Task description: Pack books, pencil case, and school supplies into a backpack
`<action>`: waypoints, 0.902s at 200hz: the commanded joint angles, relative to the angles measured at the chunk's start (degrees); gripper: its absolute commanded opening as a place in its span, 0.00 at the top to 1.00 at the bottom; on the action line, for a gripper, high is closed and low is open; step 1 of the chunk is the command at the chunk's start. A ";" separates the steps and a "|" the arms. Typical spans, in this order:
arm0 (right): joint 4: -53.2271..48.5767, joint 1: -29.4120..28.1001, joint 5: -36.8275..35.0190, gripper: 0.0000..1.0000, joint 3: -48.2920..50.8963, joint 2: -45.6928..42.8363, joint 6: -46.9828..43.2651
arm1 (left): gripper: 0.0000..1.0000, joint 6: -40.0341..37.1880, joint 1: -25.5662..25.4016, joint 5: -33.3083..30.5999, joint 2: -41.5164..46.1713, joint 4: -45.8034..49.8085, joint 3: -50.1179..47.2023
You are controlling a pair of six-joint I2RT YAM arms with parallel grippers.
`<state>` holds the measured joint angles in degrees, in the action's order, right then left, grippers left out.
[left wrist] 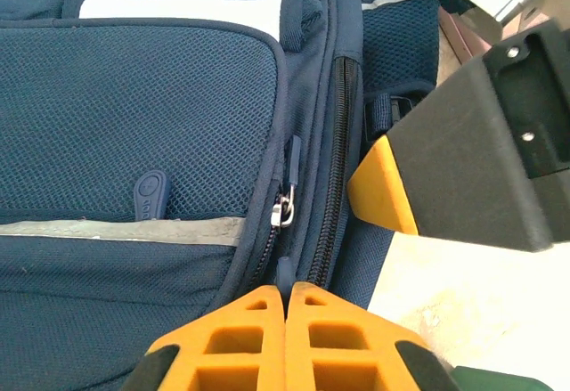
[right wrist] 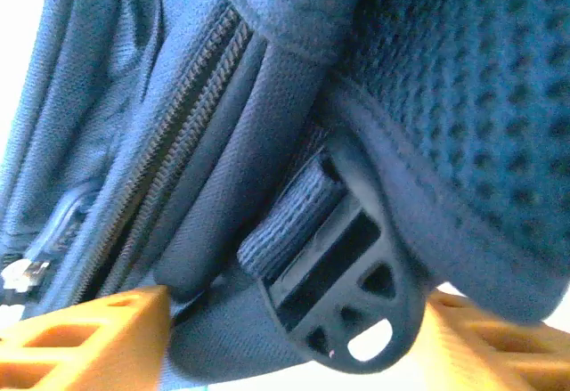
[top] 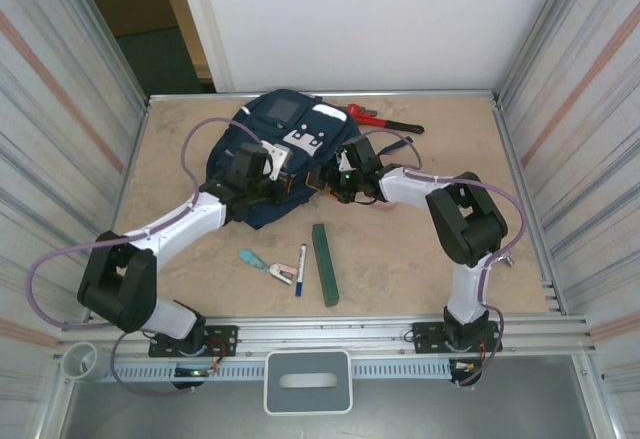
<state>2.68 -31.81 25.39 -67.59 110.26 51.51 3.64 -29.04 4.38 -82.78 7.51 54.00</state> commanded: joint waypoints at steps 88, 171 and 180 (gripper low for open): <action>1.61 5.02 -0.93 1.00 2.70 -6.60 -0.62 | 1.00 -5.75 8.68 -3.06 5.19 0.80 -1.38; 2.87 2.26 -0.13 1.00 0.75 -5.87 -0.97 | 1.00 -2.59 11.04 10.45 6.63 -5.20 -5.83; 2.60 1.64 -1.10 1.00 0.59 -5.45 -1.23 | 1.00 -1.60 10.68 11.78 6.30 -5.21 -5.68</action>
<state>4.36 -27.46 25.15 -64.51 105.97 52.07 0.12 -17.12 10.13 -77.34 5.48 48.99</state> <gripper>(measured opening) 0.042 0.060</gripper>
